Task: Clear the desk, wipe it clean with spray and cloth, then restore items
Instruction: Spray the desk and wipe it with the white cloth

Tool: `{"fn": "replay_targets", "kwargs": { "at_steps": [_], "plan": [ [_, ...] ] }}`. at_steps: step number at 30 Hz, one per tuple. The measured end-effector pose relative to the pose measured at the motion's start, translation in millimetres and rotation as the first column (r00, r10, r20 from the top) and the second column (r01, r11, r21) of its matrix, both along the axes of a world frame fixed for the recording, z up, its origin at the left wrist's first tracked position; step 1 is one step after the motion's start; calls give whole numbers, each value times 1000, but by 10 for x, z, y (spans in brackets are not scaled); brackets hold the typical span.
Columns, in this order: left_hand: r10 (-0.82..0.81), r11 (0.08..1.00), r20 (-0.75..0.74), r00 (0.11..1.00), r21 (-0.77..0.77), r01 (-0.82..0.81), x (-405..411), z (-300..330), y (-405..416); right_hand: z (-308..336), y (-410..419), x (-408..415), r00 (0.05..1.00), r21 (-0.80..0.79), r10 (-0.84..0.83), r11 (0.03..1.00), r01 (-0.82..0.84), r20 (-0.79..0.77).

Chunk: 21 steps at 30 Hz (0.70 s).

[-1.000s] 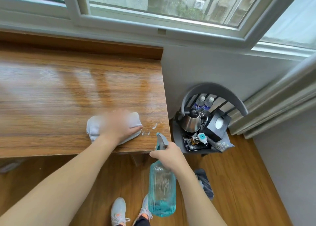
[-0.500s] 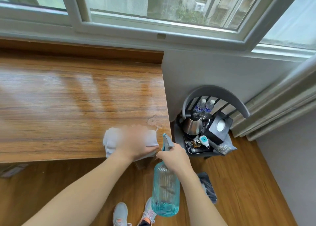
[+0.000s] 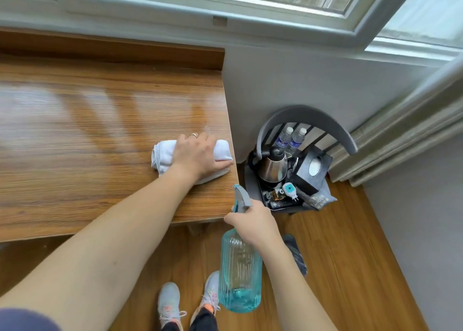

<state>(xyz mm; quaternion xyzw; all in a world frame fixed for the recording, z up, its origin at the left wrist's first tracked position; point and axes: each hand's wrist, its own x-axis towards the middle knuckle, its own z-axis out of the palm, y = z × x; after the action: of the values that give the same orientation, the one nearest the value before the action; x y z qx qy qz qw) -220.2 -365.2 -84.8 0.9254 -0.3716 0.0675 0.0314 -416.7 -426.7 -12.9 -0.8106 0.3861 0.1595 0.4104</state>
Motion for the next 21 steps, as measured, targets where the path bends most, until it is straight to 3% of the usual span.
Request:
{"fn": "replay_targets", "kwargs": {
  "at_steps": [5,14,21],
  "plan": [
    [14,999,-26,1000,-28,-15,-63,41,52,21,-63,-52,1000,-16,-12,1000,12,14],
    [-62,992,75,995,-105,69,-723,-29,396,21,-204,19,999,-37,-41,998,41,-7],
    [-96,980,115,989,-165,114,-590,-116,324,2,-373,253,1000,-46,24,999,-25,-17]
  ]
}}
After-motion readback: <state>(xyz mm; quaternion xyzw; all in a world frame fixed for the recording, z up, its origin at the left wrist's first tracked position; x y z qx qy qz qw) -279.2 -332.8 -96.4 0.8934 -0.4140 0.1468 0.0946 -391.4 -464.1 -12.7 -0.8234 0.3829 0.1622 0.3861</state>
